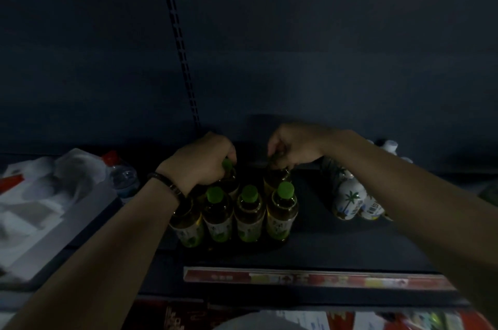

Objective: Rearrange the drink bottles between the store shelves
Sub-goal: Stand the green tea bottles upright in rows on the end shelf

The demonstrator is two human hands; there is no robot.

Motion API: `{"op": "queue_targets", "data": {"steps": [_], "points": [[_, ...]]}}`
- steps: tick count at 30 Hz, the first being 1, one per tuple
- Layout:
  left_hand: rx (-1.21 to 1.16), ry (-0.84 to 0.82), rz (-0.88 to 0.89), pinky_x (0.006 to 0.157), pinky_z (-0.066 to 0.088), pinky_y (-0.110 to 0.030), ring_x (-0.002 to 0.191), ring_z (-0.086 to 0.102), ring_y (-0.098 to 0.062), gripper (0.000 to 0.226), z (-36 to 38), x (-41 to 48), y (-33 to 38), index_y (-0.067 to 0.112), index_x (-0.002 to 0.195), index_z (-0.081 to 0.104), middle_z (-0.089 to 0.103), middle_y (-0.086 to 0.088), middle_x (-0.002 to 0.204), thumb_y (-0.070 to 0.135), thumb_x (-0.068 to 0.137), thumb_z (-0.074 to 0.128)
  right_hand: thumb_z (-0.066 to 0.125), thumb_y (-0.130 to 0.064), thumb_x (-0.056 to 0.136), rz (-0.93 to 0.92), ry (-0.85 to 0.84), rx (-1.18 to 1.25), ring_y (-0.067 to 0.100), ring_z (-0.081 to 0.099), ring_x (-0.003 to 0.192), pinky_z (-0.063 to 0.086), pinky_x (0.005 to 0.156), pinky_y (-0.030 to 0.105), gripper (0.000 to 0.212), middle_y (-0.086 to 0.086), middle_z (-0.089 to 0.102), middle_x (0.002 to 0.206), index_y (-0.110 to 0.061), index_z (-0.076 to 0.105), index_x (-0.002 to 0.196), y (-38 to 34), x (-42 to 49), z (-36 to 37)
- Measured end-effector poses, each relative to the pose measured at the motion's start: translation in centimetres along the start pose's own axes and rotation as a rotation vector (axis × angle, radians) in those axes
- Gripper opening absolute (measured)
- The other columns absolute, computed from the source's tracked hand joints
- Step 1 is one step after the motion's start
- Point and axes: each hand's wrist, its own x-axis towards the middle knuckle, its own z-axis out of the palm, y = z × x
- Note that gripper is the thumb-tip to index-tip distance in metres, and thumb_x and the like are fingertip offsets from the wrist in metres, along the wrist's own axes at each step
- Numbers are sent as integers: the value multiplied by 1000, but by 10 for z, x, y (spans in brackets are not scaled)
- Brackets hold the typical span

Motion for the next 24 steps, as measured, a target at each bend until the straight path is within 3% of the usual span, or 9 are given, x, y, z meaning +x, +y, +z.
{"op": "queue_targets", "data": {"steps": [3,7,11,15,20,24], "points": [[3,16,21,77,58,-27,100,66,-13,27,-2,6,5,32,118,75,65,5,122,13,100,66,74,-46,95,1,139,-46,12,71,87,56,79,29,22,-8,77,93,-24,77,101,-6,2,-2],[-81,58,7,82,54,-30,105,66,-17,20,-13,12,12,26,120,74,66,2,119,24,100,73,80,-46,90,-24,253,70,9,69,91,58,84,30,23,-13,74,97,-29,76,106,-14,12,0],[-108,87,22,88,55,-32,106,66,-19,22,-24,19,19,19,116,75,69,-1,116,28,97,78,84,-45,85,-16,259,90,9,67,94,51,80,26,38,-16,68,97,-28,73,117,-15,25,6],[-59,23,49,86,55,-31,105,66,-20,20,-21,26,27,17,115,75,70,-3,116,26,97,78,81,-40,89,12,261,163,7,67,88,53,78,26,23,-17,70,91,-28,76,108,-9,30,8],[-37,-36,93,97,58,-37,117,64,-20,31,-11,23,29,21,131,72,64,-2,132,27,101,74,73,-34,96,35,233,120,9,65,88,50,75,26,2,-18,66,89,-34,72,98,-6,23,10],[-54,-44,112,99,59,-39,117,64,-20,31,-9,22,32,24,131,71,63,-3,135,26,101,73,75,-46,89,83,171,-19,13,66,85,55,75,31,20,-8,72,91,-28,76,99,-6,14,9]]}}
